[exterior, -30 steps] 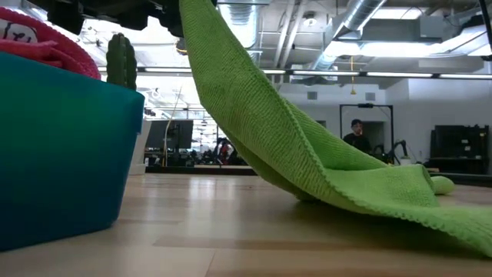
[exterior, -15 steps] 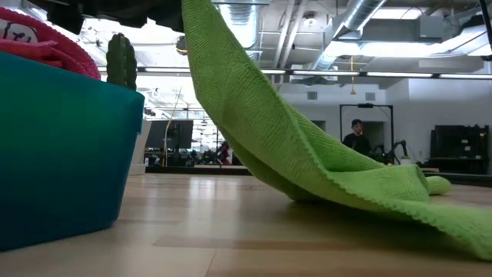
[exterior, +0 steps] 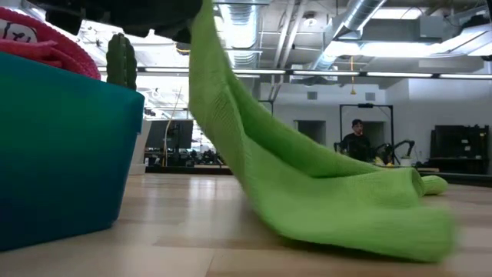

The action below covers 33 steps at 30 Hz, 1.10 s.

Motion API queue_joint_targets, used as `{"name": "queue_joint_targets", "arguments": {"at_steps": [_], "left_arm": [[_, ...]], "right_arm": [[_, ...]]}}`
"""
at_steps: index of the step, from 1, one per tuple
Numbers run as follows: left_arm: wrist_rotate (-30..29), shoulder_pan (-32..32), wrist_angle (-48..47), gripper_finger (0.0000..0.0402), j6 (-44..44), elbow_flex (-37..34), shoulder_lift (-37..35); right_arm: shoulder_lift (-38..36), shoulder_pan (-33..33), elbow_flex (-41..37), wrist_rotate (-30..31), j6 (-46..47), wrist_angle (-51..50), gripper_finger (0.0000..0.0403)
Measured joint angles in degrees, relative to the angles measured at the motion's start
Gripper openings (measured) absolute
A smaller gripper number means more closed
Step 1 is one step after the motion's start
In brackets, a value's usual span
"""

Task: Fold microfiber towels
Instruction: Fold the green microfiber

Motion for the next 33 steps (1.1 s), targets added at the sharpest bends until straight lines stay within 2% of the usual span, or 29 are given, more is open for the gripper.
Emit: {"name": "queue_joint_targets", "arguments": {"at_steps": [3, 8, 12, 18, 28, 33], "left_arm": [[-4.0, 0.0, 0.2, 0.0002, -2.4, 0.1, 0.0], [-6.1, 0.0, 0.3, 0.0001, -3.7, 0.1, 0.0], [-5.9, 0.0, 0.3, 0.0001, -3.7, 0.1, 0.0], [-5.8, 0.0, 0.2, 0.0, -4.1, 0.1, 0.0], [-5.7, 0.0, -1.8, 0.0, -5.2, 0.1, 0.0], [-5.7, 0.0, -2.0, 0.0, -5.6, 0.1, 0.0]], "right_arm": [[1.0, 2.4, 0.1, -0.5, 8.1, -4.5, 0.0111], [6.5, 6.9, 0.0, -0.2, 15.0, 0.1, 0.0171], [11.7, 9.2, 0.0, 0.7, 18.6, 4.8, 0.0198], [17.0, 10.6, -0.1, -2.5, 20.6, 3.6, 0.0204], [19.5, 12.0, -0.1, -1.8, 20.5, 0.7, 0.0192], [21.8, 11.7, 0.1, -2.2, 18.3, 3.5, 0.0194]]}}
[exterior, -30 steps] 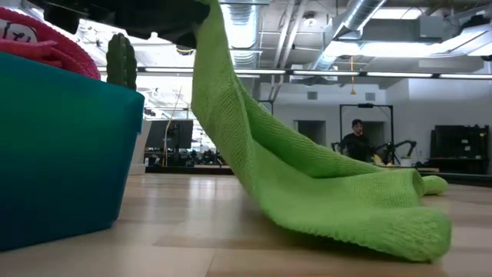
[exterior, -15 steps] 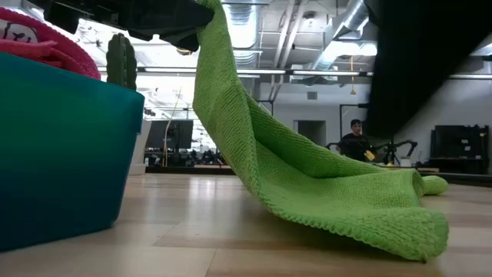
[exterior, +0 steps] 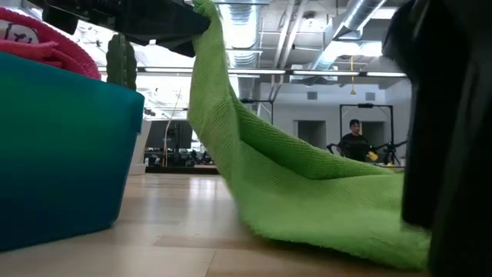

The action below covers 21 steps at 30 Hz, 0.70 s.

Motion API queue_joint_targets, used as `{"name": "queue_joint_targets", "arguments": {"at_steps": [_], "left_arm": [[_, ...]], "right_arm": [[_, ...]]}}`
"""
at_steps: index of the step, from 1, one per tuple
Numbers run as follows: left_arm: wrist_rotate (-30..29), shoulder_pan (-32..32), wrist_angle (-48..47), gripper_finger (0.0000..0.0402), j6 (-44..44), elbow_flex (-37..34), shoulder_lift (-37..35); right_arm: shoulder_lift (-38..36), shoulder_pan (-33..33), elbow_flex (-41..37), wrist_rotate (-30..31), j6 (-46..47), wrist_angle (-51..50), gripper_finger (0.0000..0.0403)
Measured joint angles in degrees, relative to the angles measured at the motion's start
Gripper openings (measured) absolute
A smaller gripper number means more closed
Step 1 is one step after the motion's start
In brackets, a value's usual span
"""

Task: Fold microfiber towels
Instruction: Fold the green microfiber

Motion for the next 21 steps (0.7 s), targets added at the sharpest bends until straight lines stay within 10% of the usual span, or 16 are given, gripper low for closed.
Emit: {"name": "queue_joint_targets", "arguments": {"at_steps": [7, 13, 21], "left_arm": [[0.0, 0.0, -0.2, 0.0, -1.0, 0.0, 0.0], [0.0, 0.0, -0.2, 0.0, -1.6, 0.0, 0.0], [-0.1, 0.0, -2.8, 0.0, -5.5, 0.0, -4.6]], "right_arm": [[0.8, -1.0, 0.2, -0.9, -1.3, -0.9, 0.0163], [0.7, -1.8, 0.2, -2.6, -4.0, -0.5, 0.0019], [-4.7, -1.2, 6.9, 6.2, -0.1, -14.0, 0.0006]]}}
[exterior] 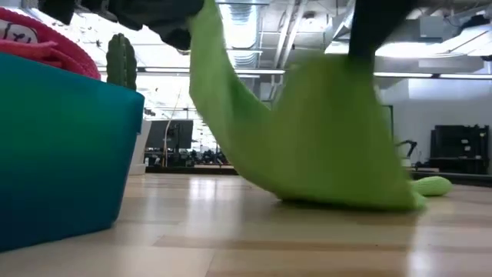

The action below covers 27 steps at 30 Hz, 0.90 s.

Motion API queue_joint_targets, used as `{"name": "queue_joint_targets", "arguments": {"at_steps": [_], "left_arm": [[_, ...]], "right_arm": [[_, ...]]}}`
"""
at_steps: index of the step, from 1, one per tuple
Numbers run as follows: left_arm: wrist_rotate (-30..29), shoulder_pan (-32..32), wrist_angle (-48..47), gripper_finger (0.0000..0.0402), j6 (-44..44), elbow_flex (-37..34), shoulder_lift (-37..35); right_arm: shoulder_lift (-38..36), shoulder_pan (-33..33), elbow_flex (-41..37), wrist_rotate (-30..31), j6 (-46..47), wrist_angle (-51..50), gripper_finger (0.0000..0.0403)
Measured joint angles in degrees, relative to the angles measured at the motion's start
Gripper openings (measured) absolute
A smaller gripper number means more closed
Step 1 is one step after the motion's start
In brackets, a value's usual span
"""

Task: Fold microfiber towels
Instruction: Fold the green microfiber

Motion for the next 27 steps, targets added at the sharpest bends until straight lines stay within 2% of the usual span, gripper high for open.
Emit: {"name": "queue_joint_targets", "arguments": {"at_steps": [5, 10, 15, 22, 27], "left_arm": [[-3.5, 0.0, -6.7, 0.0, 0.0, 0.0, -7.4], [-9.8, 0.4, -14.0, 0.0, -3.1, 0.0, -16.0], [-14.5, 2.1, -20.0, 0.0, -4.4, 0.0, -23.9], [-22.5, 6.2, -21.5, 0.0, -0.1, 0.0, -31.1], [-23.2, 14.1, -22.6, 0.0, 5.9, 0.9, -32.0]], "right_arm": [[-8.4, 2.1, -1.3, 6.9, 5.5, -5.3, 0.0004], [-16.5, 2.8, -1.3, 19.2, 2.4, -5.2, 0.0002], [-22.8, 0.0, -1.4, 30.3, -4.6, -5.2, 0.0001], [-28.4, -11.3, -1.4, 31.9, -20.3, -5.2, 0.0001], [-30.3, -23.7, -1.4, 31.9, -32.8, -5.2, 0.0]]}}
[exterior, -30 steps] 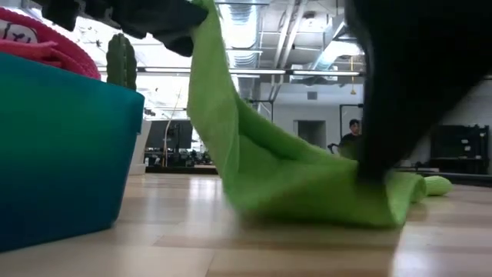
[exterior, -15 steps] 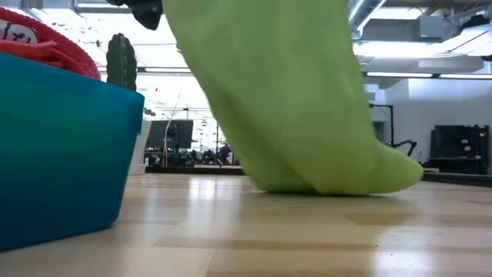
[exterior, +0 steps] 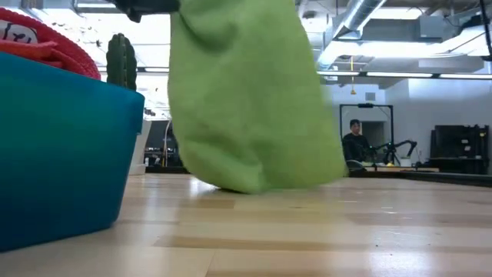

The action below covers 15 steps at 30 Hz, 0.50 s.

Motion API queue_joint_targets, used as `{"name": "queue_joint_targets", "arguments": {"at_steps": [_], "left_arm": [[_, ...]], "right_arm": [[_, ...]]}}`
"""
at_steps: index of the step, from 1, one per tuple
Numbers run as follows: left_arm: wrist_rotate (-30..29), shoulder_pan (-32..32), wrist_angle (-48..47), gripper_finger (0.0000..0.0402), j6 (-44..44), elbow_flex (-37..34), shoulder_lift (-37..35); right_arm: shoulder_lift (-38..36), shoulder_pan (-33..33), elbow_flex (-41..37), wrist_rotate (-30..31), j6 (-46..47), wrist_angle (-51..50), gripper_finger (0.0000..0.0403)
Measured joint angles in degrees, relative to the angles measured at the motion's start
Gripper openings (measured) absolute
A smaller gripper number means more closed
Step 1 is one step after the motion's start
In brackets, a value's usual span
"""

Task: Fold microfiber towels
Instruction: Fold the green microfiber

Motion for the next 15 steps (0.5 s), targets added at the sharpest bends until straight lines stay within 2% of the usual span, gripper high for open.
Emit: {"name": "queue_joint_targets", "arguments": {"at_steps": [5, 11, 15], "left_arm": [[2.0, 12.6, -0.6, 0.0, 5.3, 2.5, 2.6], [18.4, 31.6, -0.6, 0.0, 9.3, 12.1, 10.2], [26.3, 40.6, -1.1, 0.0, 13.4, 20.1, 17.7]], "right_arm": [[0.0, -13.1, 0.0, -0.1, -13.3, 0.0, 0.0], [0.0, -28.0, 0.0, -0.4, -22.8, 1.9, 0.0], [-0.7, -35.2, 0.0, -4.6, -28.1, 7.8, 0.0]]}}
